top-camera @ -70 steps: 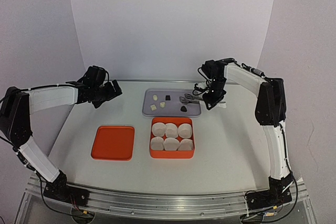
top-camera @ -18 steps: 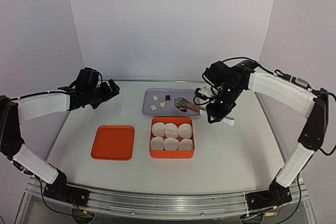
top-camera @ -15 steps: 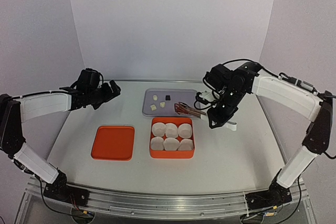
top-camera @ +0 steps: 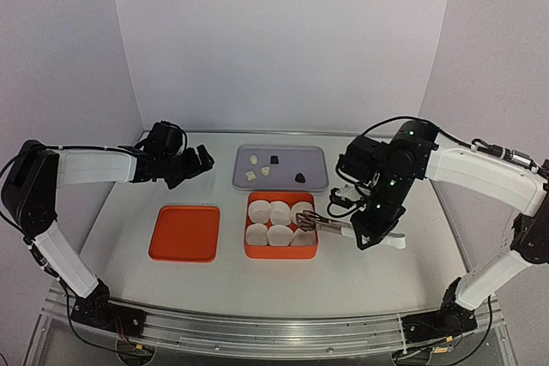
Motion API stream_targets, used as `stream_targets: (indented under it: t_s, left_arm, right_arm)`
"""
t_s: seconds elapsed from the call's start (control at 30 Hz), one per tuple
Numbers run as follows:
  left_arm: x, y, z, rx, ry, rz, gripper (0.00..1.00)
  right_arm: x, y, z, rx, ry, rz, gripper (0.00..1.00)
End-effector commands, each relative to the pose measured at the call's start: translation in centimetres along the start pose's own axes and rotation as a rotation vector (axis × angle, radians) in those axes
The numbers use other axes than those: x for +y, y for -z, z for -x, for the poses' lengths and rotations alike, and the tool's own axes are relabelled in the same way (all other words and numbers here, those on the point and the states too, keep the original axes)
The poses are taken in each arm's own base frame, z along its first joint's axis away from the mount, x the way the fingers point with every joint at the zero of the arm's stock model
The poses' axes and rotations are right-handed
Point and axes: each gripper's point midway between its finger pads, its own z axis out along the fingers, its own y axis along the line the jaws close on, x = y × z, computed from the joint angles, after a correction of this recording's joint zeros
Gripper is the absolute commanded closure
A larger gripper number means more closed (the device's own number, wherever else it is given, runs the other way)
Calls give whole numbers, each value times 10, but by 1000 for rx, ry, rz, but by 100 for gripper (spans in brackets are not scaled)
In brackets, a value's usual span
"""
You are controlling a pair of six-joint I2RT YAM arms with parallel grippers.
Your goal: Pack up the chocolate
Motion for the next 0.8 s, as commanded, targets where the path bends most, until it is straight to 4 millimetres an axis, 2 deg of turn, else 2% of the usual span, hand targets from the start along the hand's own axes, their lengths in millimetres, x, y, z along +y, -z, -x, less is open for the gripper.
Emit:
stream_targets:
  t_s: [0.0, 0.5, 0.77]
  left_arm:
    - [-23, 2, 17, -44, -8, -61, 0]
    - [-18, 2, 8, -35, -14, -52, 0]
    - [-16, 6, 8, -40, -13, -47, 0]
  right_arm:
    - [5, 0, -6, 21, 5, 16, 93]
    - [9, -10, 14, 48, 119, -25, 93]
    - [-3, -11, 12, 63, 138, -97, 94]
